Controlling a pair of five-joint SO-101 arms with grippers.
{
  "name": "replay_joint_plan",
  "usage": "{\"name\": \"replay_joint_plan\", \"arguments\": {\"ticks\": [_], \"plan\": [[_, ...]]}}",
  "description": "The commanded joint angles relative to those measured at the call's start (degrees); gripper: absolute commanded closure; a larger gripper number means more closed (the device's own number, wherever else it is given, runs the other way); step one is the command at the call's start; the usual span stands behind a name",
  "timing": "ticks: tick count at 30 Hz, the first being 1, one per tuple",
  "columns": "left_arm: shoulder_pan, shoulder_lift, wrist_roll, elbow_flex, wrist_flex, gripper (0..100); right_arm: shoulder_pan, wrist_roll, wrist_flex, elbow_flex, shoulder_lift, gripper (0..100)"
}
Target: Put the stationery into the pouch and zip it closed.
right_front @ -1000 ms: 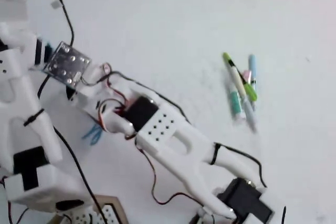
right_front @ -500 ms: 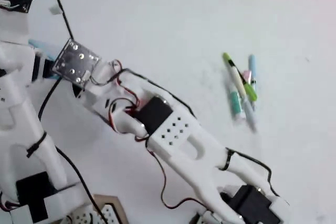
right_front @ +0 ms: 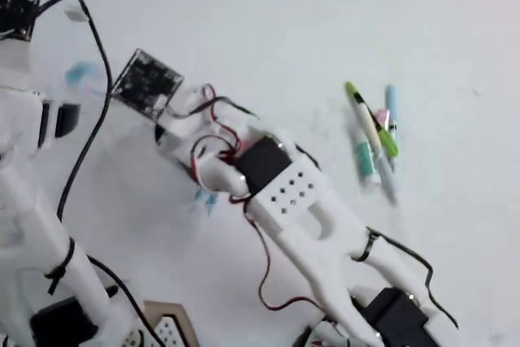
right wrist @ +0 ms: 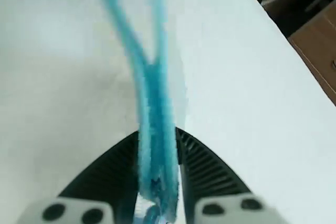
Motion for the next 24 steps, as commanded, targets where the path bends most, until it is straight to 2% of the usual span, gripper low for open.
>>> {"name": "replay_joint_plan", "arguments": {"ticks": [1, 3, 6, 11, 16, 20, 24], "plan": [[-0.53, -1.67, -4.75, 5.41, 0.88, 75, 1.54, 0.62, 1.45, -1.05, -2.95, 97.5], [-0.53, -1.58, -5.8, 10.15, 0.79, 76, 1.54, 1.76, 2.33, -0.88, -2.95, 97.5], [-0.79, -1.58, -2.2, 12.7, 0.62, 74, 1.54, 2.73, 3.65, -0.88, -3.03, 97.5], [-0.44, -1.41, 11.6, 8.84, 0.53, 73, 1.54, 2.9, 5.23, -0.88, -3.03, 97.5], [0.88, 3.96, 22.15, 1.98, 0.7, 73, 2.07, 2.9, 5.23, -0.79, -3.03, 97.5], [1.32, 7.82, 24.62, -4.09, 0.79, 73, 3.91, 2.99, 5.32, -0.79, -2.95, 97.5], [5.19, 9.23, 24.62, -9.54, 0.79, 73, 6.2, 5.71, 5.23, -0.09, -2.86, 97.5]]}}
